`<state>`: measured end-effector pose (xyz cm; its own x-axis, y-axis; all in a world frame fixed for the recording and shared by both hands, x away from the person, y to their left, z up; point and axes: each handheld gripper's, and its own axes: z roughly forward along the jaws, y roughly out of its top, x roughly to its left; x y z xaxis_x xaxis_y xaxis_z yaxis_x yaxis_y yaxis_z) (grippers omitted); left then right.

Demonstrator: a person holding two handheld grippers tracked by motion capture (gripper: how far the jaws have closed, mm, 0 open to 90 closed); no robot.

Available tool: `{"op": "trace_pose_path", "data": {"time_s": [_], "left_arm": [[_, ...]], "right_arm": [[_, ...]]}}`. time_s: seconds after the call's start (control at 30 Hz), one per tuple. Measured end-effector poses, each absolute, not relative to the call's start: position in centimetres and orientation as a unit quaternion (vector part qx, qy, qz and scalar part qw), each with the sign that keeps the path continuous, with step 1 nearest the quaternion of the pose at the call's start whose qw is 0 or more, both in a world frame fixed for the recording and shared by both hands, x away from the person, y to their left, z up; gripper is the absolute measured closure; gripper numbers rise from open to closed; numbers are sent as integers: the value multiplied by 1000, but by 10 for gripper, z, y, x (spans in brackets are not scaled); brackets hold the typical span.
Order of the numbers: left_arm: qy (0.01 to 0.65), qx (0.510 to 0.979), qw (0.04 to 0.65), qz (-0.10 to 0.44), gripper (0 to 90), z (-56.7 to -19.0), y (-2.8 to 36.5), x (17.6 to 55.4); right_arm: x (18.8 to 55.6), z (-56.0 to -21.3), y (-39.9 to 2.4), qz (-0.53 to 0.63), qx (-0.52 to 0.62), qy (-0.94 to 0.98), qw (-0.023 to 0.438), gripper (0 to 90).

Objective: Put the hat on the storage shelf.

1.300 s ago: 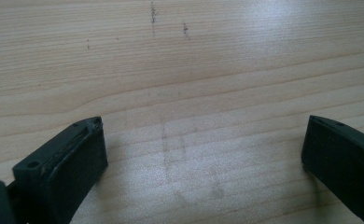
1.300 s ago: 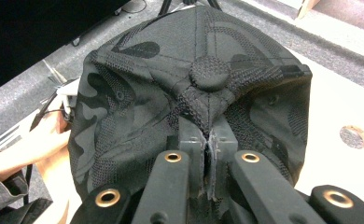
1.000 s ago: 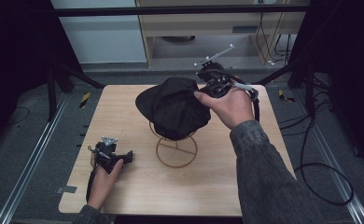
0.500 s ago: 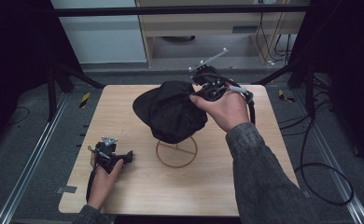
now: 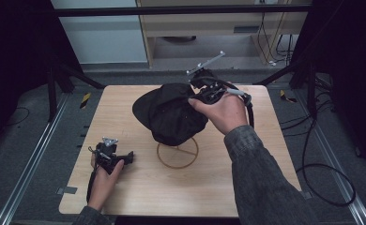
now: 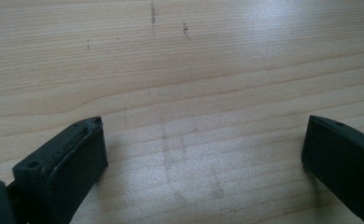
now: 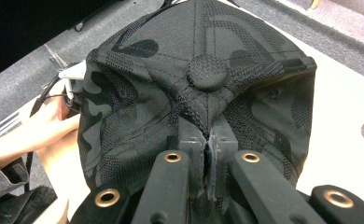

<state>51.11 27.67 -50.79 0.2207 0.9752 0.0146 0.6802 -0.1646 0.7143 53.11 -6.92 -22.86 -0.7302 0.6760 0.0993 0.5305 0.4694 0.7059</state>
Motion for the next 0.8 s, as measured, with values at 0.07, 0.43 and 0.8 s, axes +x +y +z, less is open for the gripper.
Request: {"op": "trace_pose_path", "data": {"time_s": [0.07,0.43,0.8], "left_arm": [[573,722,299,247,0,-508,277,511],[573,722,298,247,0,-508,277,511],[573,722,298,247,0,-508,277,511]], "right_arm": [[531,-228,-69,373,354,852,97,870],[526,-218,-73,369,356,853,101,870],[521,-223,-78,371,361,850,95,870]]}}
